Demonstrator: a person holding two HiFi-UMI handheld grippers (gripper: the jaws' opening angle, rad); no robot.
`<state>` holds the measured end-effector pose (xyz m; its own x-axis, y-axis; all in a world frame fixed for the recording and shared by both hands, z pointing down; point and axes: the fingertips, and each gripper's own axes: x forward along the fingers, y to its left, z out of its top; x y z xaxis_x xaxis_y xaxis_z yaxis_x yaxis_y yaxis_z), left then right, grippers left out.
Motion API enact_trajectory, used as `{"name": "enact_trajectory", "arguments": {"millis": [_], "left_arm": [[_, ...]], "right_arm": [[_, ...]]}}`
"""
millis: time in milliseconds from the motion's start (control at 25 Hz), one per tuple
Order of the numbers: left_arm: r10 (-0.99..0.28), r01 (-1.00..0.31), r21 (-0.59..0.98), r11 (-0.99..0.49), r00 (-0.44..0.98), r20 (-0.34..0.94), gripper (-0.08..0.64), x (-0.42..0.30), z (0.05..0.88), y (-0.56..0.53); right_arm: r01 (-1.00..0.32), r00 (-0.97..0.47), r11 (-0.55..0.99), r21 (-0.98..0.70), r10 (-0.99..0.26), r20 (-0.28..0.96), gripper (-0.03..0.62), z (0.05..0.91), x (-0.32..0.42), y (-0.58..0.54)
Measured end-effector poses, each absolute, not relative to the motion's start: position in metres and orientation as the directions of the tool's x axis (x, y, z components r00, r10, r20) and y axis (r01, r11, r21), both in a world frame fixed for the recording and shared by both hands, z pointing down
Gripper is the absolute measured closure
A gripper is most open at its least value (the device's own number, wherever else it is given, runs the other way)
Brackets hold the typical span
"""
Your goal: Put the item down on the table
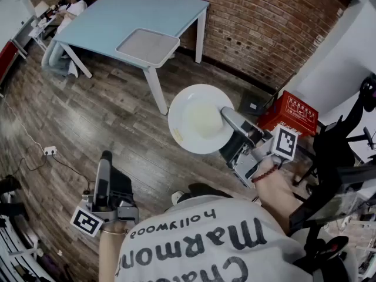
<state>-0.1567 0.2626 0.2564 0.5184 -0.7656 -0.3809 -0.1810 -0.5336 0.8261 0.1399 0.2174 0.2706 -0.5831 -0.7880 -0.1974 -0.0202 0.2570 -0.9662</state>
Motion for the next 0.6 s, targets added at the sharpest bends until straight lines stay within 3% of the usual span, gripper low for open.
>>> {"name": "enact_trajectory", "arguments": {"millis": [360,600], "left_arm": [[-0.762,-0.146,0.843,-0.518,0.525,-0.378,0.362,-0.153,0.266,0.262],[-0.763,-0.176,0.825,-0.537,0.520,-0.385,0.362,-0.171,0.262,0.259]], "right_arm": [[-0.041,-0.596,0.250,-0.967,-0.783,-0.177,0.552,0.278,0.138,0.213],[0.034,-0.590,0.253,-0.967,-0.776,-0.224,0.552,0.275,0.125,0.199]]}}
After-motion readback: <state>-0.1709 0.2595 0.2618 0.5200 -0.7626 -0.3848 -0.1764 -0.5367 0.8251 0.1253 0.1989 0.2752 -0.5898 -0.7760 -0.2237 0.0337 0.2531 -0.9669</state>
